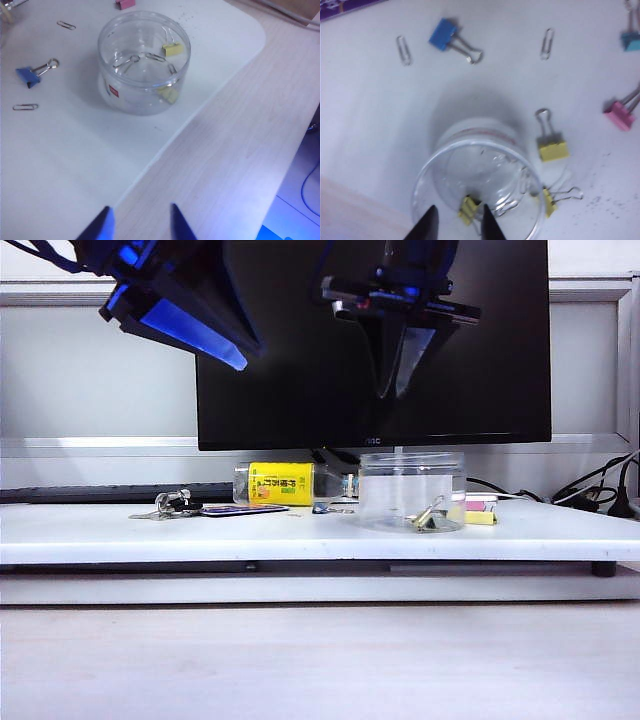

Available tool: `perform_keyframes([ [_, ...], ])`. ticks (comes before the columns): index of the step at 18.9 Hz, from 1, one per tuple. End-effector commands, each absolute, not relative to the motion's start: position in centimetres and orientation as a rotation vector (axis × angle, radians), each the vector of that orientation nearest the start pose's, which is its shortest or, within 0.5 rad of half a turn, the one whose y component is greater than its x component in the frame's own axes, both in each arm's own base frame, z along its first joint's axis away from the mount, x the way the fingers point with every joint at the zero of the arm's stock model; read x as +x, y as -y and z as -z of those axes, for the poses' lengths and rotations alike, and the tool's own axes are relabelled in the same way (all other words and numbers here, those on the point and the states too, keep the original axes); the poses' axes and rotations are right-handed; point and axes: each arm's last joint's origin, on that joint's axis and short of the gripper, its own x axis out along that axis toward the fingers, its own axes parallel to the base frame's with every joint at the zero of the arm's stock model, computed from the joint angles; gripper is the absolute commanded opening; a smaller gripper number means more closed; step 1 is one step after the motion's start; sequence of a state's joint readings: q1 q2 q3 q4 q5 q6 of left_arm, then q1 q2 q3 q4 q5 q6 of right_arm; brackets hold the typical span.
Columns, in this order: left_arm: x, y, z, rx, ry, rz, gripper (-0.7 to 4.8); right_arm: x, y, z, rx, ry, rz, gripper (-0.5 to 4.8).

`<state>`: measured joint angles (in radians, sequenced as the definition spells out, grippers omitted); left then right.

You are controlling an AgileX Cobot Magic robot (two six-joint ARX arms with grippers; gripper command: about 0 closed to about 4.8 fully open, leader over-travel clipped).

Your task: Take the clips out of the round transparent plastic box and place them on the table.

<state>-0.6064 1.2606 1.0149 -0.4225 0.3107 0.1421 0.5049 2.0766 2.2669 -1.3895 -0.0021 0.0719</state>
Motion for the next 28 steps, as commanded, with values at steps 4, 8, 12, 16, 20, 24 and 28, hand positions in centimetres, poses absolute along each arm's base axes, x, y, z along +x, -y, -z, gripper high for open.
perform_keyframes([
  [4,21.9,16.5,-28.6,0.185,-0.66,0.992,1.56,35.8,-20.1,-35.3,-0.256,-1.173,-0.418,1.17],
  [8,23.1,17.6,-27.1,0.124,-0.704,1.038,1.56,35.1,-19.3,-36.8,-0.309,-1.11,-0.339,1.16],
  [12,24.0,18.6,-26.8,0.024,-0.676,1.114,1.56,33.6,-18.1,-39.4,-0.284,-1.046,-0.335,1.16],
  [16,24.3,18.7,-27.5,0.141,-0.563,1.156,1.57,31.2,-16.8,-41.5,-0.269,-0.997,-0.339,1.17],
  [20,25.1,19.1,-30.2,0.228,-0.498,1.179,1.78,27.9,-14.8,-41.8,-0.294,-1.01,-0.304,1.17],
  [24,28.0,21.2,-31.2,0.382,-0.612,1.236,2.11,25.5,-13.5,-41.1,-0.306,-1.038,-0.299,1.16],
  [28,30.1,22.6,-30.1,0.556,-0.655,1.304,2.1,23.7,-11.2,-40.8,-0.373,-1.024,-0.145,1.17],
])
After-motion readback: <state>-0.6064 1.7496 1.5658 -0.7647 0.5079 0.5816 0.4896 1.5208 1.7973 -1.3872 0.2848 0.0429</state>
